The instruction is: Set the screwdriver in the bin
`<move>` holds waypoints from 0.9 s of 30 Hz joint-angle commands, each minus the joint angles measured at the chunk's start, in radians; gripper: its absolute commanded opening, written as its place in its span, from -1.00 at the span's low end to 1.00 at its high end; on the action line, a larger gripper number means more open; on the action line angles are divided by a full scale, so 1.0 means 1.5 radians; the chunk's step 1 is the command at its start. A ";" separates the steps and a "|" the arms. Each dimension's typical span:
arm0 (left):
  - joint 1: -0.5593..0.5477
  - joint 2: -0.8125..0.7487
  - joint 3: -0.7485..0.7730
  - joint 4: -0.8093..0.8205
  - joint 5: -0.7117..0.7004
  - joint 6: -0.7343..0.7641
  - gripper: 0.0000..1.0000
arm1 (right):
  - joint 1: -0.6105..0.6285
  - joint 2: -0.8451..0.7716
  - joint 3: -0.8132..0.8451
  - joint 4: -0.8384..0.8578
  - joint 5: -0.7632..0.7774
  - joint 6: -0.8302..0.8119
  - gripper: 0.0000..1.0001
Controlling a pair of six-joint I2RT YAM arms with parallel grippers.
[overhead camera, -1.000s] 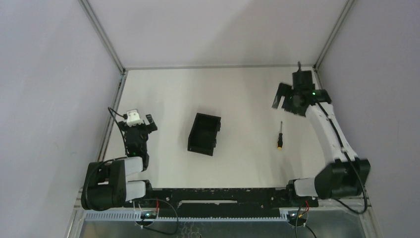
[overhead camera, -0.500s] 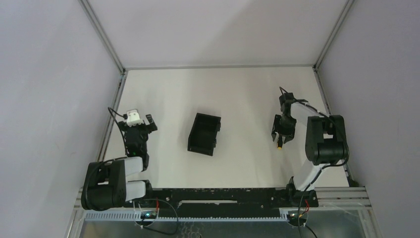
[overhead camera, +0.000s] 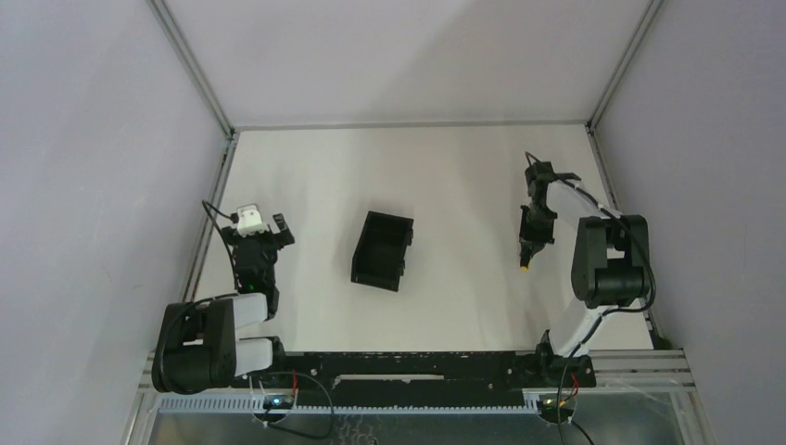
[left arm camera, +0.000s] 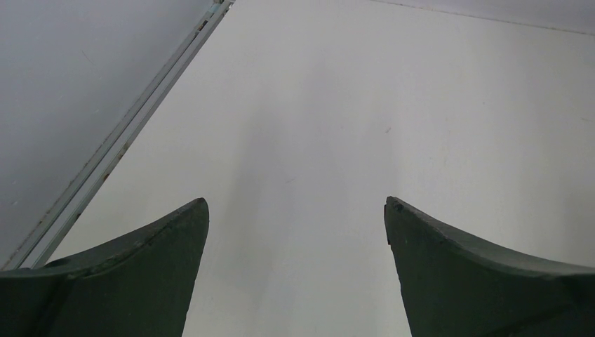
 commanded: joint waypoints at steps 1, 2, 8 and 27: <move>-0.003 -0.001 0.028 0.026 -0.003 0.012 1.00 | -0.004 -0.092 0.117 -0.115 0.021 -0.008 -1.00; -0.003 -0.001 0.028 0.026 -0.002 0.012 1.00 | -0.004 -0.102 0.140 -0.149 0.020 -0.008 -1.00; -0.003 -0.001 0.028 0.026 -0.003 0.012 1.00 | -0.004 -0.136 0.254 -0.283 0.024 0.010 -1.00; -0.003 -0.001 0.029 0.026 -0.002 0.012 1.00 | 0.473 0.079 0.514 -0.219 -0.063 0.141 -1.00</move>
